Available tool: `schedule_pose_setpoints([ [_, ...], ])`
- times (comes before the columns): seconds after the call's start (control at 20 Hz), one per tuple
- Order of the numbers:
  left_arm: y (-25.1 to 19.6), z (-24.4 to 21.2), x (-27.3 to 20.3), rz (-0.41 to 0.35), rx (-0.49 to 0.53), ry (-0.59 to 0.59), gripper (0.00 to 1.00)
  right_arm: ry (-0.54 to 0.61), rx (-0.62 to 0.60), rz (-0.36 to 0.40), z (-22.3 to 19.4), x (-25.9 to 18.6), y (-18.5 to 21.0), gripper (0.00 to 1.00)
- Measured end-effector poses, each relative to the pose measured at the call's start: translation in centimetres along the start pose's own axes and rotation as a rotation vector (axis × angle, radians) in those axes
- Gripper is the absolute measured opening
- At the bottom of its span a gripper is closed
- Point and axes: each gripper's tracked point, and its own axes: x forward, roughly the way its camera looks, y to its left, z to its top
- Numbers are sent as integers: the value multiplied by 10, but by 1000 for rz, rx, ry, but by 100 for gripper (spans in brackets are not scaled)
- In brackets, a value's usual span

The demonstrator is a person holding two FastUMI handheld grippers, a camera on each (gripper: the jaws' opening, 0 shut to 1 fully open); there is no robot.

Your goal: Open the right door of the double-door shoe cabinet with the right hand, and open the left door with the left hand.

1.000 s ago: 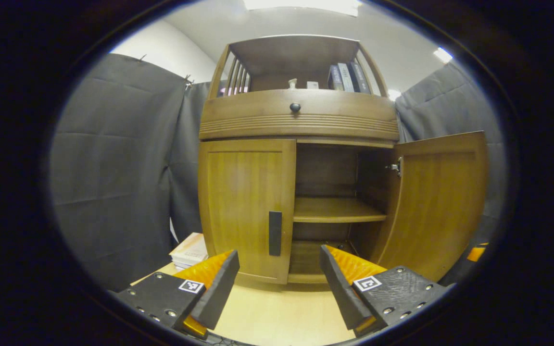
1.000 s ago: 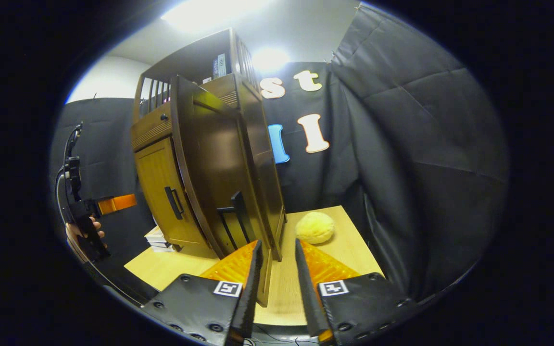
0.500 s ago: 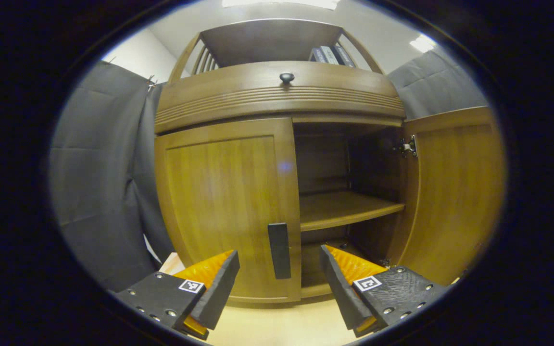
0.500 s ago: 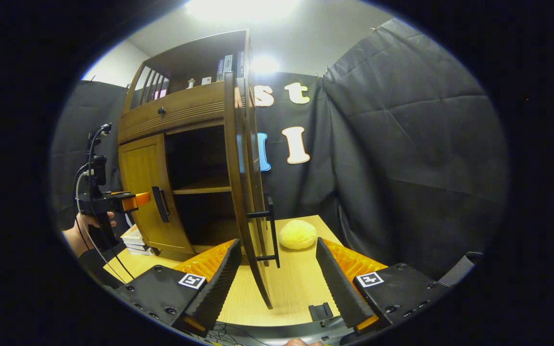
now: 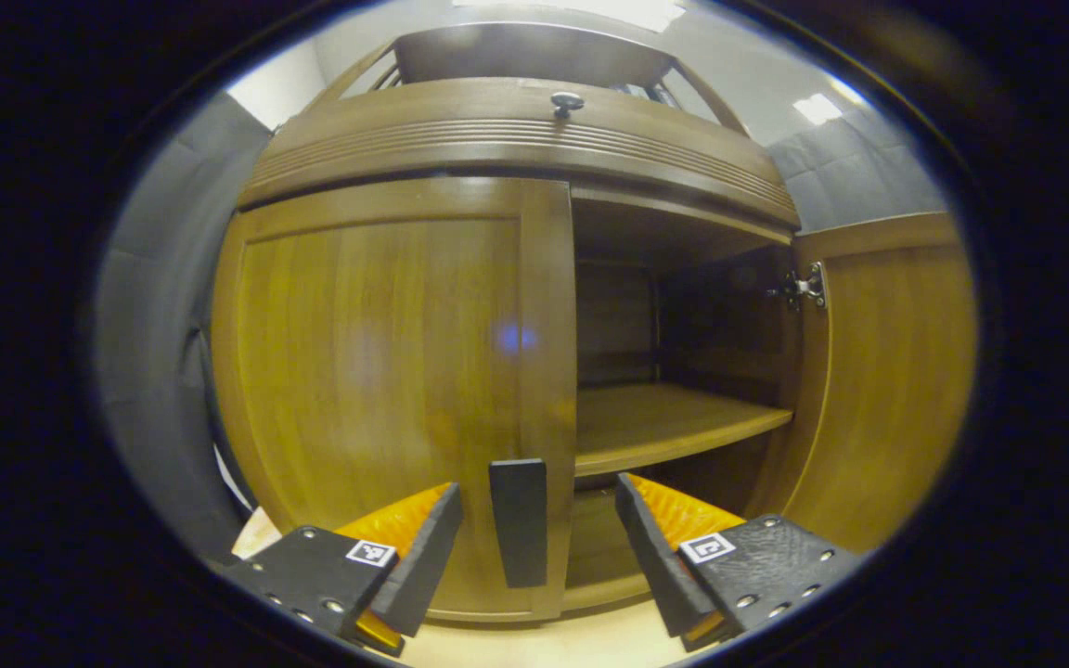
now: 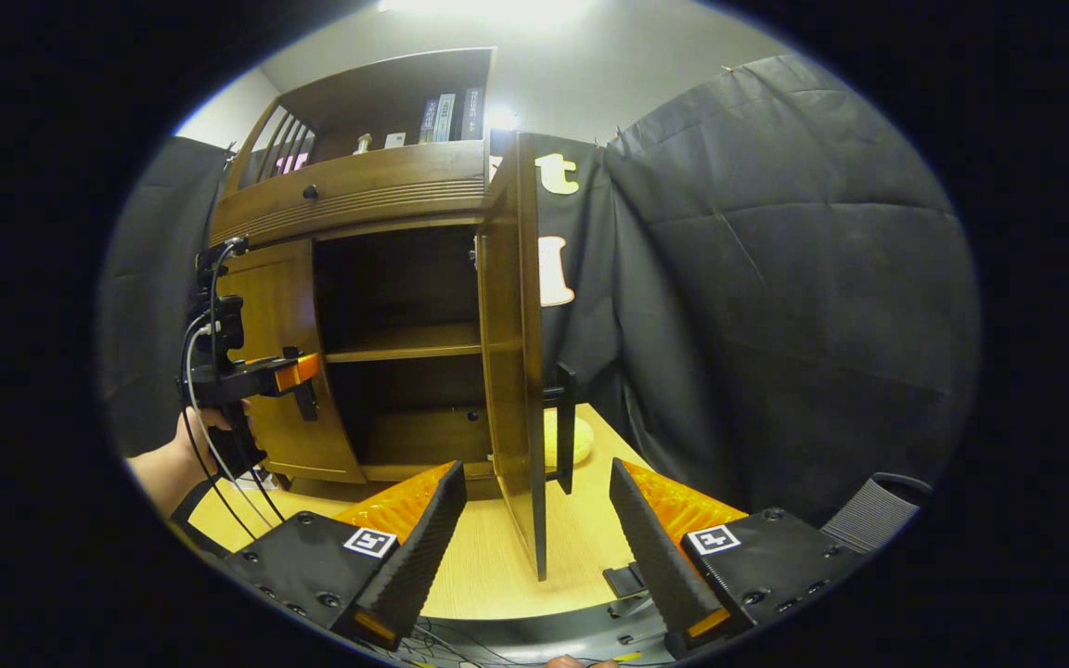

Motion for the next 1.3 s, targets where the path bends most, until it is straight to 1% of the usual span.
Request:
schedule_pose_setpoints([
  [0.05, 8, -3, 2, 25, -6, -4, 82, 2, -2, -3, -1, -1, 3, 98],
  [0.1, 8, -5, 2, 21, -17, 2, 73, -1, -5, -4, -1, -2, 6, 93],
  [0.15, 10, -8, 5, 24, -29, 8, 64, -5, -8, -8, 0, -2, 9, 98],
  [0.2, 10, -9, 8, 17, -38, 11, 55, -9, -13, -14, 1, -2, 11, 93],
  [0.25, 7, -11, 1, 20, -56, 13, 46, -11, -14, -19, 0, -2, 11, 93],
  [0.3, 7, -15, 8, 19, -61, 29, 37, -9, -12, -23, 0, -2, 12, 93],
  [0.35, 8, -21, 12, 24, -43, 53, 35, -6, -7, -26, -1, -1, 13, 98],
  [0.4, 9, -28, 12, 28, -33, 85, 33, -1, -2, -32, -4, -2, 12, 98],
  [0.45, 8, -37, 13, 32, -39, 123, 31, 3, 5, -39, -6, -2, 12, 93],
  [0.5, 7, -31, 10, 39, -46, 95, 29, 6, 12, -45, -9, -2, 10, 93],
  [0.55, 8, -31, 14, 45, -34, 92, 27, 7, 19, -51, -9, -2, 9, 93],
  [0.6, 9, -32, 11, 44, -23, 93, 25, 4, 22, -58, -10, -3, 8, 98],
  [0.7, 7, -30, 14, 52, -39, 85, 21, -3, 22, -70, -12, -5, 5, 98],
  [0.8, 9, -31, 13, 50, -35, 81, 21, -6, 21, -73, -12, -5, 4, 98],
  [0.85, 9, -30, 13, 46, -35, 76, 18, -7, 21, -73, -12, -5, 5, 98],
  [0.9, 8, -31, 13, 45, -37, 81, 21, -10, 23, -72, -12, -5, 6, 98],
  [0.95, 8, -30, 12, 42, -36, 79, 21, -13, 24, -70, -11, -5, 7, 98],
  [1.0, 8, -30, 12, 40, -35, 80, 21, -15, 24, -66, -11, -4, 9, 93],
  [1.3, 9, -25, -3, 6, -45, 75, 21, -37, 18, -37, -9, -1, 18, 93],
])
